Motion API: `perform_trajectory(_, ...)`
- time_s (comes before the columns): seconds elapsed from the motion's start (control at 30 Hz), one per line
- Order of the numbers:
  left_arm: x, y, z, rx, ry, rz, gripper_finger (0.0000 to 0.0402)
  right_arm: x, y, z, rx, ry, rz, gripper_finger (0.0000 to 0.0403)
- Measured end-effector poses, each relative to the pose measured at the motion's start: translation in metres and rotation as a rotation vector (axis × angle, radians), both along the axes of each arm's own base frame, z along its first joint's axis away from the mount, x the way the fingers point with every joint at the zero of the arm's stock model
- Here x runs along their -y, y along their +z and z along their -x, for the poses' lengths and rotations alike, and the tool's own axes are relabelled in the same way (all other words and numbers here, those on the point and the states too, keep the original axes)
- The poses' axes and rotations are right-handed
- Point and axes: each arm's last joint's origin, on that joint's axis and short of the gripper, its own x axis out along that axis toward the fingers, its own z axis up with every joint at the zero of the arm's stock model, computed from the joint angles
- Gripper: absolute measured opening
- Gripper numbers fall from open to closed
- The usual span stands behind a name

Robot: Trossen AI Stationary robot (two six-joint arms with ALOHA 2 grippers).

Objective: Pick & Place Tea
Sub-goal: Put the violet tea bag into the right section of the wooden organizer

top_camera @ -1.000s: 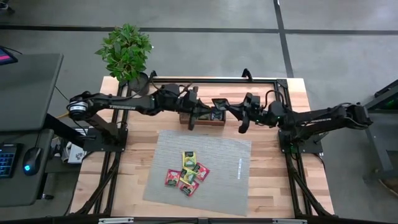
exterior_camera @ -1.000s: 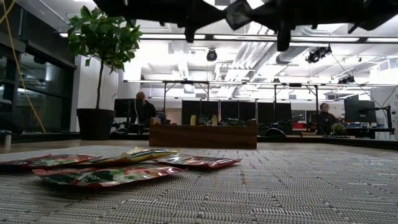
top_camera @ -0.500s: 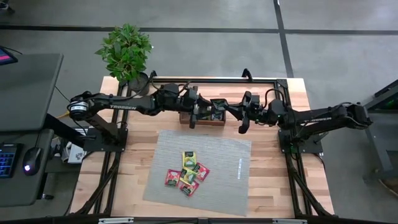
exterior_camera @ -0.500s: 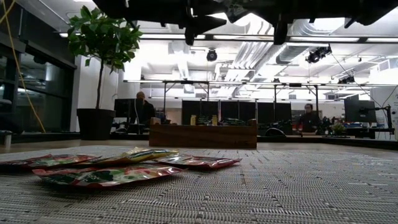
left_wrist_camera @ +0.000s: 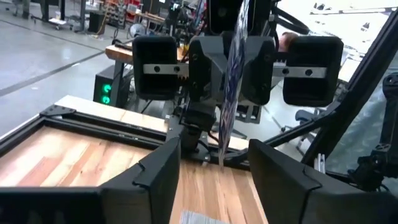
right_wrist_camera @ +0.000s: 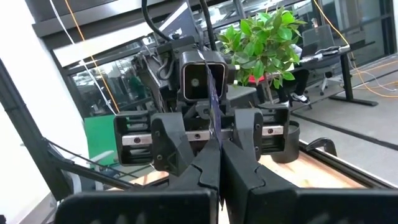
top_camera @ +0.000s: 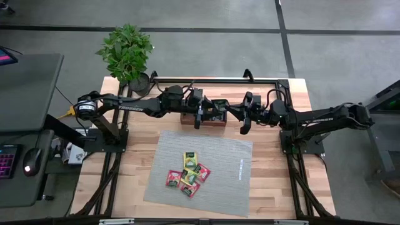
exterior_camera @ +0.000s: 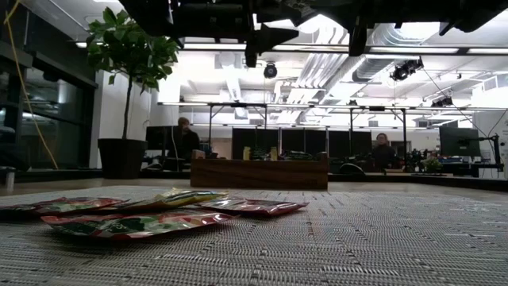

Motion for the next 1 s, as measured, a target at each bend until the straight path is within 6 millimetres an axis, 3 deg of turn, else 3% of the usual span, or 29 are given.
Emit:
perform_trajectory(0.17,-0.0001,-0.0001,-0.0001,0.000,0.001,0.000,0.0131,0.0001,-0.0003,0.0000,-0.003,-0.004,-0.003,0.0000)
perform_trajectory(0.4,-0.0001,0.0010,-0.0001,0.012,0.005,-0.010,0.0014,0.0002,-0.0014,-0.0002,-0.014,-0.005,-0.004,0.0000)
perform_trajectory(0.67,-0.0002,-0.0002,-0.0002,0.002,0.006,-0.033,0.0004,0.0006,-0.0019,-0.0002,-0.020,-0.019,-0.003,0.0008)
perform_trajectory(1.0,0.0001,-0.0009,-0.0001,-0.004,-0.003,-0.034,0.0001,0.0004,-0.0046,-0.0005,-0.048,-0.013,-0.006,0.0081)
